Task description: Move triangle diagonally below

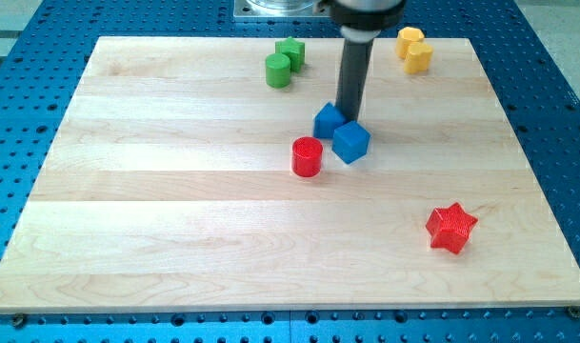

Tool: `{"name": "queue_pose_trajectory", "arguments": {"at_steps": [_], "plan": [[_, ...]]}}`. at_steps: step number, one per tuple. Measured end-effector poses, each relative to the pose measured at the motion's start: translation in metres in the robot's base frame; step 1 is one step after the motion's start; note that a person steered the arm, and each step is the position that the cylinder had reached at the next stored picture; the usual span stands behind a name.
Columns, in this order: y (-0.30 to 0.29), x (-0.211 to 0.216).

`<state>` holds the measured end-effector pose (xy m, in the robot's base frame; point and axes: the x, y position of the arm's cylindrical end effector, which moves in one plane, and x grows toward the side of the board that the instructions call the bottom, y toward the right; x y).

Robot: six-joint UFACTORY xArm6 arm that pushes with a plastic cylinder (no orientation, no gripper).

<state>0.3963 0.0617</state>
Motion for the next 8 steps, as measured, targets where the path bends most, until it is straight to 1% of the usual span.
{"name": "queue_pose_trajectory", "arguments": {"at_steps": [1, 2, 3, 4, 5, 6, 7, 8], "plan": [[-0.071, 0.018], [-0.203, 0.020], [-0.189, 0.027], [-0.099, -0.009], [-0.129, 0.044], [-0.227, 0.121], [-0.217, 0.119], [-0.171, 0.147]]}}
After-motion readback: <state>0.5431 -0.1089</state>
